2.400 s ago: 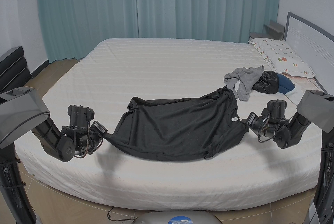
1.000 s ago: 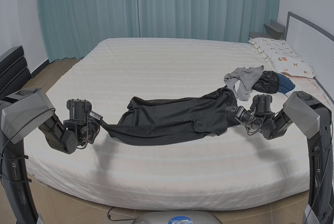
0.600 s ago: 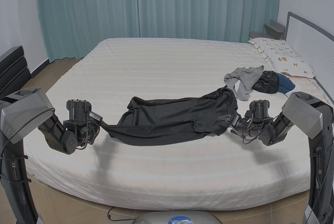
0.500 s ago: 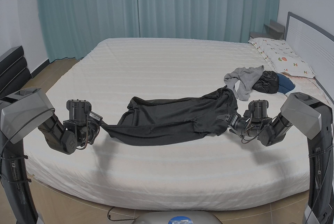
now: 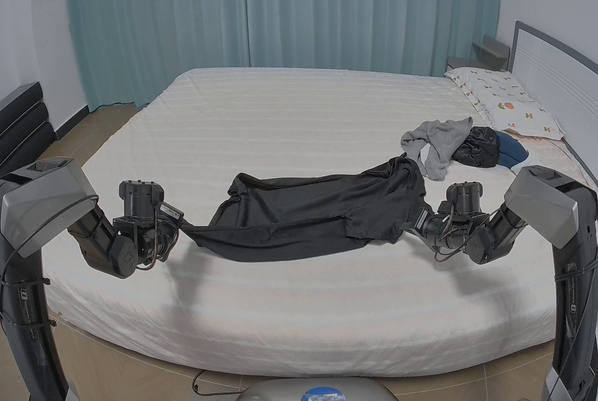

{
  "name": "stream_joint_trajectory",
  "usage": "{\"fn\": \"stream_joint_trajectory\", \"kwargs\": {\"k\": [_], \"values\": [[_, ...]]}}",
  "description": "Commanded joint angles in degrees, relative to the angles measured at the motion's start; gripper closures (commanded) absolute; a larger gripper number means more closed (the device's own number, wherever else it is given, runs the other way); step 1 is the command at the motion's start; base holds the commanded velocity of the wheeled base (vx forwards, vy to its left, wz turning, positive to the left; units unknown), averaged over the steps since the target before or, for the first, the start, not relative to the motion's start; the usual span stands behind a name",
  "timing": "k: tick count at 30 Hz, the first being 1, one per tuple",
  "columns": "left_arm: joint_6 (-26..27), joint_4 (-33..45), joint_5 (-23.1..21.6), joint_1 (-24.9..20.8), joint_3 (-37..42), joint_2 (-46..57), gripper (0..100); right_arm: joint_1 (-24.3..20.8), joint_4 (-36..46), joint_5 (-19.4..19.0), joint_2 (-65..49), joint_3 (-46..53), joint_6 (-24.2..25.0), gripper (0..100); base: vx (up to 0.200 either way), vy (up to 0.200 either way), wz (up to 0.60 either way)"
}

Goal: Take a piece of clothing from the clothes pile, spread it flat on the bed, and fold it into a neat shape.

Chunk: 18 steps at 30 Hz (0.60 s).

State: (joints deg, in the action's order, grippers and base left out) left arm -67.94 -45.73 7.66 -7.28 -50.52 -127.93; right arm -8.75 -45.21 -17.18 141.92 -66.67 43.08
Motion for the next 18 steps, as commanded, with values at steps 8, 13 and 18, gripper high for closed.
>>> {"fn": "stream_joint_trajectory", "kwargs": {"k": [8,13,18], "values": [[4.2,0.0,-2.2,-0.3,5.3,3.0,100,3.8,-0.4,-1.6,-10.4,12.2,-0.2,100,0.000,0.000,0.00],[9.3,0.0,-2.2,-0.9,9.5,5.2,100,7.2,0.0,-5.7,-17.9,20.7,-0.6,100,0.000,0.000,0.00],[15.5,0.0,-2.2,-1.9,14.0,6.9,100,9.9,0.4,-7.4,-23.9,29.1,-3.8,100,0.000,0.000,0.00]]}}
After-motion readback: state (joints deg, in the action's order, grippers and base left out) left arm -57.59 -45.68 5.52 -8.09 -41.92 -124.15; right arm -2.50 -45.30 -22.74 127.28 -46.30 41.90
